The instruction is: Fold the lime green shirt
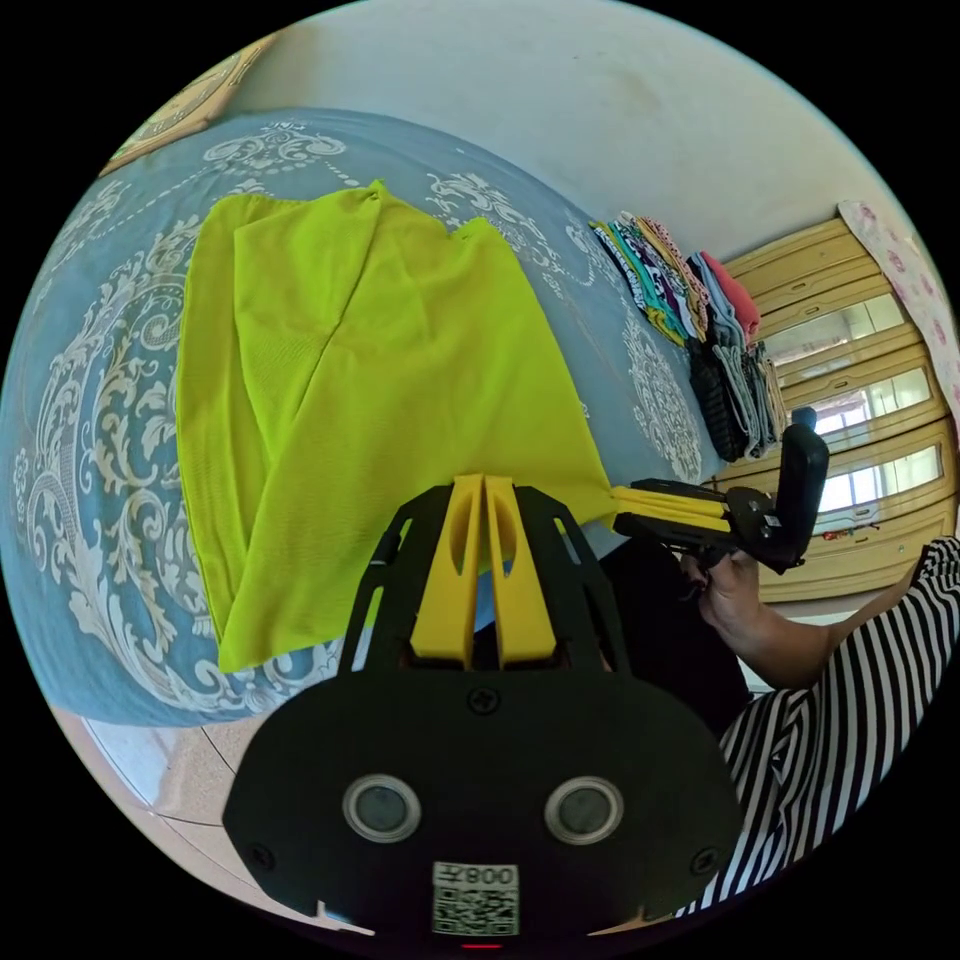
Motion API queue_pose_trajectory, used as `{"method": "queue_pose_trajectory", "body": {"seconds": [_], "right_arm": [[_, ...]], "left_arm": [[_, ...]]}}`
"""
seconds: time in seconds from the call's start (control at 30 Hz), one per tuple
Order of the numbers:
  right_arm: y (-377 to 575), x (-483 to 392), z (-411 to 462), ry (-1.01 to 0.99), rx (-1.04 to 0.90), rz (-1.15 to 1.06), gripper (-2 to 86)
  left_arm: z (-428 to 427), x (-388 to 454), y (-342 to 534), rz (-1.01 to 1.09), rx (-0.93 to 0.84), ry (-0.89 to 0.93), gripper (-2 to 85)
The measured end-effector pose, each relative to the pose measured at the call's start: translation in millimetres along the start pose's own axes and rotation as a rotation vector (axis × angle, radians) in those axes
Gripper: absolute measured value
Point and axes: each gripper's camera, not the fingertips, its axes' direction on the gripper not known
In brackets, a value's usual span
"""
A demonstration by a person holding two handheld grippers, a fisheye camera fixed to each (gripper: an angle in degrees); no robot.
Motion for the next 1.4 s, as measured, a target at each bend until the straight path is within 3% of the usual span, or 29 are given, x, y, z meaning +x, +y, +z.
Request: {"method": "queue_pose_trajectory", "body": {"seconds": [0.27,0.4,0.6,0.8,1.0,1.1,1.23,1.4], "right_arm": [[7,-17,-9,0.06,-0.043,-0.032,0.6],[6,-17,-19,0.054,-0.056,-0.027,0.4],[-5,-19,-40,0.022,-0.073,-0.028,0.2],[-13,-12,-65,-0.057,-0.076,-0.015,0.5],[-15,27,-96,-0.286,-0.067,0.096,3.2],[-13,58,-107,-0.424,-0.046,0.21,8.7],[-19,83,-104,-0.722,-0.038,0.35,11.3],[-23,84,-110,-0.826,-0.038,0.414,10.3]], "left_arm": [[26,10,16,0.041,-0.004,-0.031,0.8],[37,52,26,0.237,-0.017,-0.043,2.6],[88,105,38,0.519,-0.141,-0.21,5.8],[113,108,42,0.58,-0.164,-0.349,3.3],[87,65,38,0.376,-0.089,-0.174,1.6],[74,52,37,0.337,-0.057,-0.128,1.4],[64,52,33,0.378,-0.044,-0.164,1.3],[58,50,26,0.421,-0.051,-0.215,1.7]]}}
